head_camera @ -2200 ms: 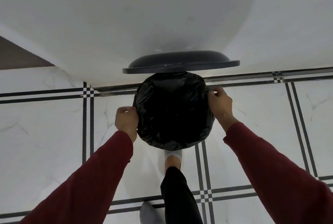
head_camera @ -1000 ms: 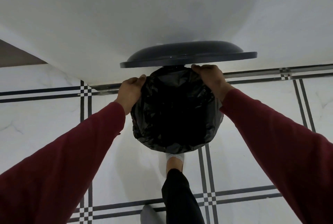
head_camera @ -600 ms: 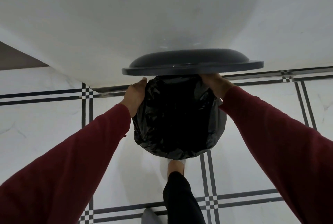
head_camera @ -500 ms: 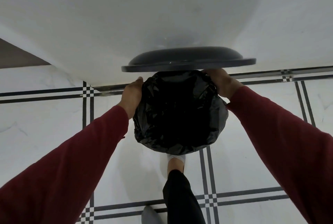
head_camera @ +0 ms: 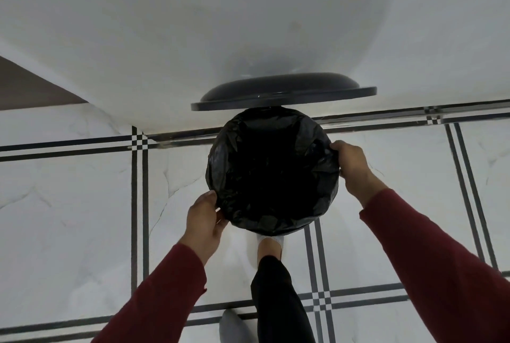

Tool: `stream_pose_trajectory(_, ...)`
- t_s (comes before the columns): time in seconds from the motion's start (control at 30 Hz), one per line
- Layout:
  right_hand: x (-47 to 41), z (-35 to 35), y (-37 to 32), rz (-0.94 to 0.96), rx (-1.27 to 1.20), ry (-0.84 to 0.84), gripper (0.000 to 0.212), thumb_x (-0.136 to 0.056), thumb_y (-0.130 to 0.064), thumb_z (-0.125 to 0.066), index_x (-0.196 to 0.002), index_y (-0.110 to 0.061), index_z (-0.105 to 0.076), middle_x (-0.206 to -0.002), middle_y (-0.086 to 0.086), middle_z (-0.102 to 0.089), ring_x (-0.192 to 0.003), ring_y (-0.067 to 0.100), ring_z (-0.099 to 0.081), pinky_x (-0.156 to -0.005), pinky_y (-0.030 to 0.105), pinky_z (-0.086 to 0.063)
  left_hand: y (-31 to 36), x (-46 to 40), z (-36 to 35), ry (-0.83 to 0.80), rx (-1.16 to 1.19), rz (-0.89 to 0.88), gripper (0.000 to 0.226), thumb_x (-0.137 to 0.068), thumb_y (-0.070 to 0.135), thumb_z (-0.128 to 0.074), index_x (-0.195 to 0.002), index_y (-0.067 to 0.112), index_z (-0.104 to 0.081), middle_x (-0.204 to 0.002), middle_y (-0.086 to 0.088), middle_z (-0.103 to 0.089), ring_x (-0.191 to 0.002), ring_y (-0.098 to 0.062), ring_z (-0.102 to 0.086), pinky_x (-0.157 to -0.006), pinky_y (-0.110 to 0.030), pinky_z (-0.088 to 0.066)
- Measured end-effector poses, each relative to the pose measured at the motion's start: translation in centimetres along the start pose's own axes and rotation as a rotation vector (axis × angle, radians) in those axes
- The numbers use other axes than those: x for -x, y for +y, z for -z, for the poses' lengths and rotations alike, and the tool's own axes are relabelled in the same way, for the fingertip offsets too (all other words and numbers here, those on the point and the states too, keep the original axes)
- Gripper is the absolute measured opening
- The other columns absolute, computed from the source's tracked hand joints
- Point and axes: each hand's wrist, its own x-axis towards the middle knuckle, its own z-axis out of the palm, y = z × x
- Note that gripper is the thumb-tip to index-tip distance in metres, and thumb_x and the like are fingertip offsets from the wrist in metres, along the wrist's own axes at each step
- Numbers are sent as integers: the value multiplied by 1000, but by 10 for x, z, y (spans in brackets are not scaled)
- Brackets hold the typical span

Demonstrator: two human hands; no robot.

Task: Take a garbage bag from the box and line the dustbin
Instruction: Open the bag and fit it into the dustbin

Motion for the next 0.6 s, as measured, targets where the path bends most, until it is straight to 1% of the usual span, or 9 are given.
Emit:
stream_pose_trajectory(0.07,-3,-2,-7,-33,-100,-76,14,-83,-24,-59,-70,-20,-61,-68,-2,-54,-64,17,-50,-60,30,-38,1,0,-4,1,127,60,23,-106,15,-49,-111,7,-71,-101,-8,-76,-88,-23,-74,-74,-36,-58)
stream_pose_trajectory(0.1,-5,-3,-9,-46,-127,-130,11,-83,-25,-61,-74,-19,-65,-71,-1,-60,-64,17,-56,-63,30,-43,2,0,-5,-7,174,100,24,-106,15,-50,-111,7,-71,-99,-9,-76,-90,-25,-73,-76,-37,-59)
stream_pose_trajectory(0.2,-18,-11,-11,-48,-121,-237,15,-78,-28,-64,-77,-17,-73,-82,7,-68,-81,24,-64,-81,40,-52,3,-5,-10,-51,258,144,26,-102,17,-51,-112,7,-72,-110,-11,-76,-104,-30,-72,-88,-45,-59)
stream_pose_trajectory(0.33,-17,-16,-13,-110,-194,-206,18,-84,-25,-58,-74,-17,-71,-70,3,-68,-74,24,-67,-75,38,-56,2,-9,-12,-38,360,104,29,-95,18,-59,-118,7,-72,-117,-12,-70,-107,-32,-70,-93,-46,-61)
stream_pose_trajectory(0.4,-5,-11,-12,-140,-321,-185,18,-89,-24,-57,-80,-14,-70,-73,2,-67,-70,21,-64,-68,30,-55,-1,-6,-10,-58,392,104,24,-95,20,-60,-110,7,-73,-108,-11,-69,-101,-29,-70,-91,-44,-61)
stream_pose_trajectory(0.43,0,-7,-8,-125,-338,-127,18,-91,-25,-56,-88,-14,-70,-79,-1,-68,-72,19,-64,-66,27,-52,-4,-4,-8,-62,404,108,18,-95,19,-59,-101,9,-73,-103,-10,-67,-95,-27,-69,-86,-41,-62)
stream_pose_trajectory(0.5,19,4,4,-25,-235,125,25,-92,-27,-57,-109,-18,-73,-97,-8,-67,-92,16,-64,-80,27,-47,-12,1,-1,-63,388,121,13,-92,16,-59,-89,12,-71,-102,-9,-66,-92,-25,-67,-81,-38,-61)
stream_pose_trajectory(0.57,45,15,23,30,-124,332,31,-91,-27,-58,-119,-26,-70,-106,-13,-64,-105,14,-57,-94,26,-41,-17,9,3,-64,318,150,12,-92,19,-60,-90,15,-71,-107,-8,-66,-101,-29,-66,-90,-42,-58)
stream_pose_trajectory(0.6,54,16,36,-2,-150,327,31,-90,-28,-59,-119,-29,-69,-107,-13,-64,-107,15,-58,-96,29,-42,-21,12,5,-68,290,168,13,-93,21,-60,-96,16,-71,-112,-7,-66,-106,-30,-65,-95,-44,-56)
